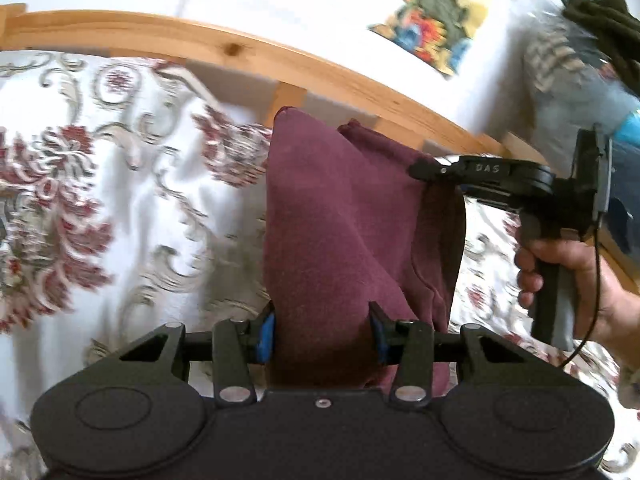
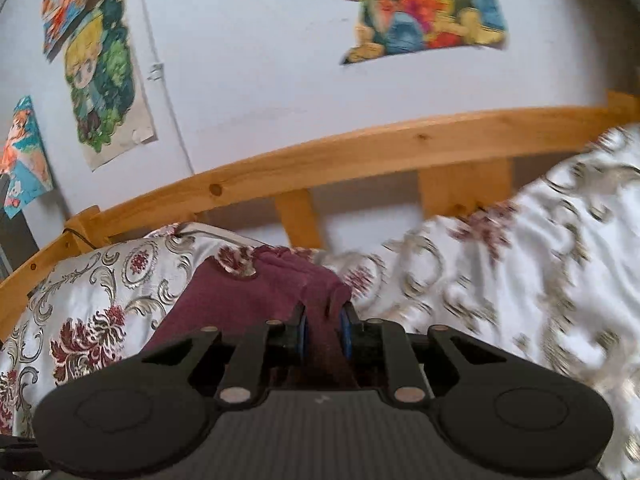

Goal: Fold small clothes
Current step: 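Open the left tool and lift it away from the folded maroon shirt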

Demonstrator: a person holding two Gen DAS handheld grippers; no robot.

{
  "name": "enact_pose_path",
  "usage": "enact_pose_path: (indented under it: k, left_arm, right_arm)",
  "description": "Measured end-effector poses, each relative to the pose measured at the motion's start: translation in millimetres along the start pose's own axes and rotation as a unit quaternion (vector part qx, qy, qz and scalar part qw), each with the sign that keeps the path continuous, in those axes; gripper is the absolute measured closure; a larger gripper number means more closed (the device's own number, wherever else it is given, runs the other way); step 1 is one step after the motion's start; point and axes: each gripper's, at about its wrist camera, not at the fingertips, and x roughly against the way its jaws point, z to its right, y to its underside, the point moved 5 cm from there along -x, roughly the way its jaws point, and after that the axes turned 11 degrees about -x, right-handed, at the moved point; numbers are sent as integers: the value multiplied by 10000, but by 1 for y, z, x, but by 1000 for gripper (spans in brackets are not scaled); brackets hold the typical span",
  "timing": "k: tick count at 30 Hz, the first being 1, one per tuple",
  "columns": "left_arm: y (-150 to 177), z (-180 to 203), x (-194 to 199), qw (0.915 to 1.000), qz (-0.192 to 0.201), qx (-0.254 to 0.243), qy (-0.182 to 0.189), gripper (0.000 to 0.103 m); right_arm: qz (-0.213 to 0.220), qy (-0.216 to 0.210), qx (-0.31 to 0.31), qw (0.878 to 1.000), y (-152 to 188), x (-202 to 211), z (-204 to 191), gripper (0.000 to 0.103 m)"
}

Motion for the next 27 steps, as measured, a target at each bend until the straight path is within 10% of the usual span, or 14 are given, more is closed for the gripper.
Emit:
enact_pose_path:
  k: [13,18,27]
  left_arm:
    - [25,-18,-27,9993,-213,234,-221,54]
    - [30,-21,-33,9986,-345,284,-291,51]
    - [32,-19,-34,9979,-390,305,-411,35]
  right_arm:
    - [-77,588,-72,9982,25,-29,26,86]
    - [-49,559,-179,9983,41,-12,38,48]
    - [-149,1080,222,9938,81,5,45,15]
